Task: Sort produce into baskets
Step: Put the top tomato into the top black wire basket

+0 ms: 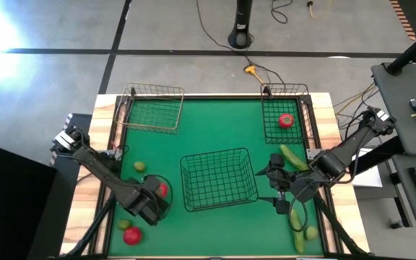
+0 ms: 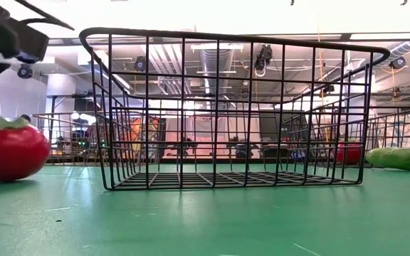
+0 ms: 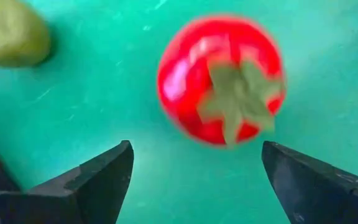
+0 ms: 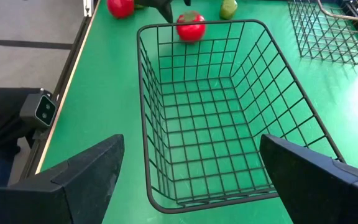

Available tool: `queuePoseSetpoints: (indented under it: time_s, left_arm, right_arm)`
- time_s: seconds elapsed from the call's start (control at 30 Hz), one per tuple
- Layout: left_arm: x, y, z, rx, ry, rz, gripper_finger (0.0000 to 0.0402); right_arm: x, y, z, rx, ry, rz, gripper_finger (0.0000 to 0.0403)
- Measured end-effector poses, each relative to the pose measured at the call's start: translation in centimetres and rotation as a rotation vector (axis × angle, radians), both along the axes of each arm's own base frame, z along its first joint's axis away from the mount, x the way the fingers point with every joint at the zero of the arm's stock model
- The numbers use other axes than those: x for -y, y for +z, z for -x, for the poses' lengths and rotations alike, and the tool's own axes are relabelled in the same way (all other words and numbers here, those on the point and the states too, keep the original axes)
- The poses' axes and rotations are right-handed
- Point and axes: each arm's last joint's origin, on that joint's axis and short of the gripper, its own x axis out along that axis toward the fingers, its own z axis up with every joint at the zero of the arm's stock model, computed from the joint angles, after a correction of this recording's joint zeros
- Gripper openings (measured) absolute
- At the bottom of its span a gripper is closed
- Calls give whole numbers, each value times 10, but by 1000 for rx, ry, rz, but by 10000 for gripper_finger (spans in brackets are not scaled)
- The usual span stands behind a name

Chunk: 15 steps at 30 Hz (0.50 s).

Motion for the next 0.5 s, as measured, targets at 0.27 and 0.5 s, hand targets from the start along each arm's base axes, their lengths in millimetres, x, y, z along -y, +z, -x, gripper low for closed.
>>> queuePoseSetpoints:
  time_s: [0.27, 0.5]
  left_arm:
    - [1, -3, -3, 52, -9, -1, 336]
    - [0, -4, -6, 112, -39, -57, 337]
  right_arm:
    - [0, 0, 0, 0, 0, 0, 368]
    - [0, 0, 0, -1, 1, 0, 368]
